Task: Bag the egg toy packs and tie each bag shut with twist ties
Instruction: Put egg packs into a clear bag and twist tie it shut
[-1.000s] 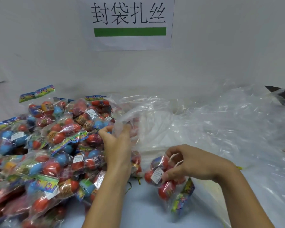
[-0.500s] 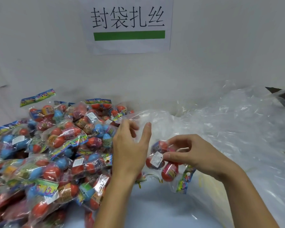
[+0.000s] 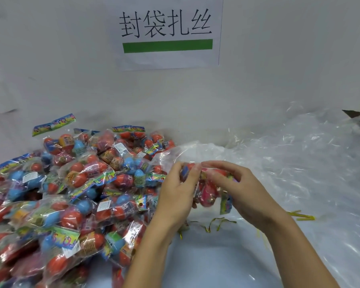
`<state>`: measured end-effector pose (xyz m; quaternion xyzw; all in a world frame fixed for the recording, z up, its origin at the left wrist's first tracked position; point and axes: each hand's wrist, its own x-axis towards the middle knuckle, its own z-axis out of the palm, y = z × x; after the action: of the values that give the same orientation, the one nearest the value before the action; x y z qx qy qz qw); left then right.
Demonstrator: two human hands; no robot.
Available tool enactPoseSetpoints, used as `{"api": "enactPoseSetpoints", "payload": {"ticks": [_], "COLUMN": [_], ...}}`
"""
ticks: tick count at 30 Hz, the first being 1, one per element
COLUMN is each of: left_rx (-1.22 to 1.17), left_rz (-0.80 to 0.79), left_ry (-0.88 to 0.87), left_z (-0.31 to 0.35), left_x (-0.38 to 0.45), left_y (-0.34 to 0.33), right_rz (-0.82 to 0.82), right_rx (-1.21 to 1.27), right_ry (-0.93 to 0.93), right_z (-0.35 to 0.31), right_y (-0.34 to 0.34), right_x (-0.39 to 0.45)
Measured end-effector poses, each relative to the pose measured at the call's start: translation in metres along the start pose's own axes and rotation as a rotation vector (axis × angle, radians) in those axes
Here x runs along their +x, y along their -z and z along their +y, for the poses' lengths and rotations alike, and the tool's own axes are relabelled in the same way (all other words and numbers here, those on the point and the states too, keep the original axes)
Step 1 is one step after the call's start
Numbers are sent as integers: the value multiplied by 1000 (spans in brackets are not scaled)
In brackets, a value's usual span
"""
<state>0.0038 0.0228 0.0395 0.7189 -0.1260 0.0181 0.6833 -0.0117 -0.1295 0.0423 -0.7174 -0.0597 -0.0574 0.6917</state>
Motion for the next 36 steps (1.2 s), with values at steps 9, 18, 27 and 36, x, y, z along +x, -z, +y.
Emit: {"api": "enactPoseSetpoints", "payload": {"ticks": [9,18,27,36], "left_rx": [22,969,1201,824], "left_rz": [77,89,-228,57], "left_ry": [-46,-16,256,-40], "left_z": [0,2,-4,5], "left_x": [7,7,-4,2], "left_y": [11,51,44,58], "right_rz": [195,26,281,302], "right_rx": [-109,-434,-492,-323], "right_ry": [74,-26,35,34], "right_z": [3,-2,13,7], "right_y": [-10,12,-9,-5], "right_x": [6,-2,9,6]}}
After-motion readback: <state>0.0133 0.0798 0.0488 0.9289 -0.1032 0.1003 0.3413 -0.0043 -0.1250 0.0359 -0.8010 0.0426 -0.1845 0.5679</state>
